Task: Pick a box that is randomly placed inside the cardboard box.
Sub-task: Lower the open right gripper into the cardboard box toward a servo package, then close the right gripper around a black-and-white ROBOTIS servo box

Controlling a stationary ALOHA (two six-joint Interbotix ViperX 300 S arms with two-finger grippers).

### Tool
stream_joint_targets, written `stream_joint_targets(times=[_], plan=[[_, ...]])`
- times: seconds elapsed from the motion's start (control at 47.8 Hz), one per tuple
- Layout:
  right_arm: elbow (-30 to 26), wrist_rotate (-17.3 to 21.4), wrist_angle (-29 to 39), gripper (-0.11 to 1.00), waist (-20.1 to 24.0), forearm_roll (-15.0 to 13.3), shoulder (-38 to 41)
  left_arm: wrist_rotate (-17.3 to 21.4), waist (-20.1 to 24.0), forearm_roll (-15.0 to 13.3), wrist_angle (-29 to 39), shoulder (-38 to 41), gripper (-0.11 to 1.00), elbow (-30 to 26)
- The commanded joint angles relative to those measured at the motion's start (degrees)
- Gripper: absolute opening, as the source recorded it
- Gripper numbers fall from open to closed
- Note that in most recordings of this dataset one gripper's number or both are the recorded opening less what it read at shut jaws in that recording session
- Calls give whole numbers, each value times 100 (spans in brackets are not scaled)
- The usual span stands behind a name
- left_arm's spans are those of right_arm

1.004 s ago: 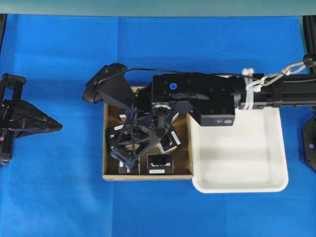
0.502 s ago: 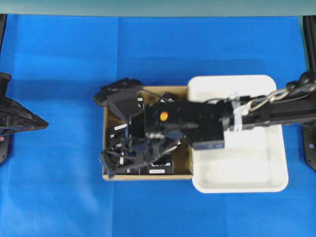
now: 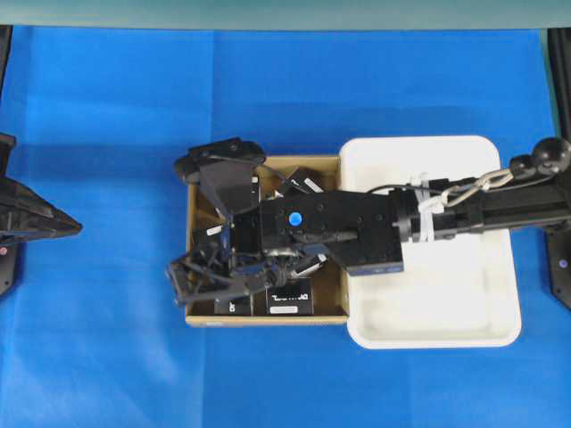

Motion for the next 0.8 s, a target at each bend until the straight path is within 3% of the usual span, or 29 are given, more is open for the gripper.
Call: stream_joint_targets(times=[0.0,0.126,0.272,0.356,0.586,0.774], plan=[[-70,299,-141,24,-26,-26,79,-18,-53,18,18,0,-7,-176],[-167,712,-229,48,9,-18,167,0,-141,18,141,-167,-7,-193],[-281,791,-308,84,123,-26,272,26,-141,18,325,-334,-7,-211],[-352,809,-185,97,176,-26,334,26,-141,18,536,-387,-7,-220],[-809,984,747,98,176,-35,545,35,-141,18,677,-501,-7,-220],[-1125,1485,1178,98,211,-352,791,44,-141,18,677,-510,-7,-211]])
